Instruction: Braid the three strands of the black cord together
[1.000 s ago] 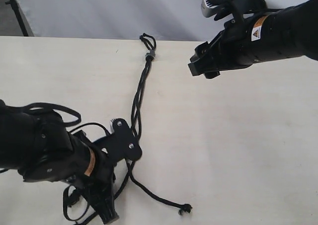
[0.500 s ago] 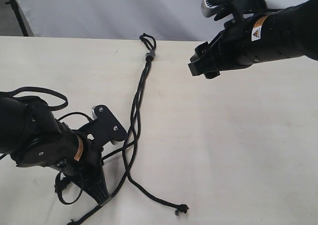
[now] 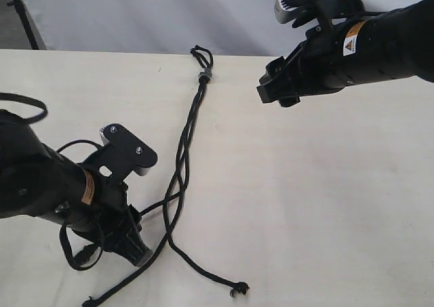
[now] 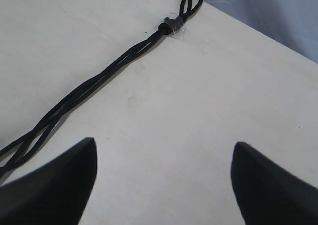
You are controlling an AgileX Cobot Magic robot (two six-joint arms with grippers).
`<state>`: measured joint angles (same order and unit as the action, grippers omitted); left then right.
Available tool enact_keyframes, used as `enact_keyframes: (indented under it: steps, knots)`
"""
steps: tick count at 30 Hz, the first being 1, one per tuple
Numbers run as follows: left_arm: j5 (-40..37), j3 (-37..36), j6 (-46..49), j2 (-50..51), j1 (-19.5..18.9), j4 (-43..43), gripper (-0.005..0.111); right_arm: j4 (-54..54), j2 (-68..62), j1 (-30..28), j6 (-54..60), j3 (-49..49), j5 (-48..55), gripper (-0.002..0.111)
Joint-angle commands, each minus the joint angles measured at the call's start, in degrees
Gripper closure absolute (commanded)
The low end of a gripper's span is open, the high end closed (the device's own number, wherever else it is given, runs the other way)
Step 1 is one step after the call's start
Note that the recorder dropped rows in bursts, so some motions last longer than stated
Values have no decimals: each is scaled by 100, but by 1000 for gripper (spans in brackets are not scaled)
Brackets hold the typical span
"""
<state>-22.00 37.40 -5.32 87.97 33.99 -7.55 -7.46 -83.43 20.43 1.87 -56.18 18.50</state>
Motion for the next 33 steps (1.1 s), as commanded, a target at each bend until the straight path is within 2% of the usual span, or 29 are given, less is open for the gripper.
enact_keyframes:
  steps: [1, 8, 13, 21, 23, 24, 27, 33]
  knots:
    - [-104, -153, 421, -460, 273, 612, 65, -9, 40, -28, 1, 29, -64, 37]
    - [15, -326, 492, -129, 626, 721, 65, -9, 40, -28, 1, 29, -64, 37]
    - [563, -326, 492, 309, 656, 721, 65, -9, 40, -28, 1, 29, -64, 37]
    - [679, -326, 492, 783, 656, 755, 65, -9, 40, -28, 1, 29, -64, 37]
    - [679, -326, 492, 851, 656, 827, 69, -9, 40, -28, 1, 29, -64, 37]
    - [618, -326, 492, 863, 656, 855, 75, -9, 40, -28, 1, 29, -64, 37]
    - [299, -203, 492, 863, 656, 908, 107, -9, 40, -28, 1, 29, -64, 37]
    - [-567, 441, 532, 852, 656, 620, 106, -9, 40, -28, 1, 29, -64, 37]
